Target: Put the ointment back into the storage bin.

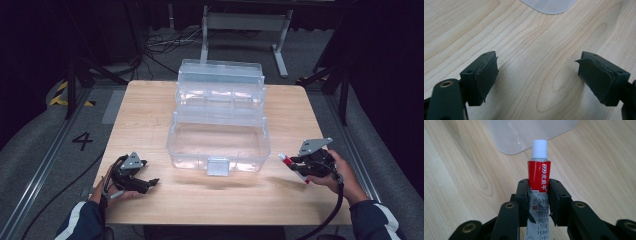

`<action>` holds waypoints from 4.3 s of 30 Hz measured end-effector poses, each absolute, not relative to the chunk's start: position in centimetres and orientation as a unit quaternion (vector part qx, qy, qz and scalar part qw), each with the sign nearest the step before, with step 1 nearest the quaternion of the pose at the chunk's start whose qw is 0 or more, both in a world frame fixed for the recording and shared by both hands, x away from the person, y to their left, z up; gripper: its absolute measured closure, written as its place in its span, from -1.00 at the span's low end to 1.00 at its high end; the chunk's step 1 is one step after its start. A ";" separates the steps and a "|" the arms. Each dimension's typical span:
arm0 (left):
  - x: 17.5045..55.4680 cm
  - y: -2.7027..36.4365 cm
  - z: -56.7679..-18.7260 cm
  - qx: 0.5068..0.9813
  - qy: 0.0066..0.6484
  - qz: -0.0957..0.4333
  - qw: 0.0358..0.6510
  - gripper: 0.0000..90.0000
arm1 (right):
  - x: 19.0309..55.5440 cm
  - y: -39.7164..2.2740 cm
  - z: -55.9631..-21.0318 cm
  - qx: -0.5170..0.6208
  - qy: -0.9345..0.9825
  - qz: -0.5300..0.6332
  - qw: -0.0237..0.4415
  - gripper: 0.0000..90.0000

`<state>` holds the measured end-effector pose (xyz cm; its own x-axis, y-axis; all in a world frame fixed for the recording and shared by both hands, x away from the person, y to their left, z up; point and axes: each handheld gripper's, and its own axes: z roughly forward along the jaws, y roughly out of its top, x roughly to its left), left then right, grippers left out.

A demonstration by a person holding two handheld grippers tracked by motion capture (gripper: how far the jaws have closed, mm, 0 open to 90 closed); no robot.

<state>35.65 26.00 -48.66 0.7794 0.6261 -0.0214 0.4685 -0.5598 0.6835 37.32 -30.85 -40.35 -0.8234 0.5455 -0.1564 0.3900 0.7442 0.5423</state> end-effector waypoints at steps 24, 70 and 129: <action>35.7 26.0 -48.6 0.875 0.316 0.114 0.348 -0.64 | 38.5 -30.2 -34.5 0.234 0.901 0.303 0.204 0.59; 35.7 26.0 -48.6 0.875 0.316 0.114 0.349 -0.64 | 41.6 -18.2 -30.8 0.112 0.933 0.278 0.200 0.59; 35.7 26.0 -48.6 0.875 0.316 0.114 0.349 -0.64 | 46.0 -11.9 -38.8 0.055 0.991 0.101 0.062 0.58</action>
<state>35.70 25.98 -48.65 0.7746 0.6321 -0.0203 0.4730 -0.5577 0.6821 46.00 -11.87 -38.85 -0.9862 0.1209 -0.1127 0.0958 0.9737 0.2067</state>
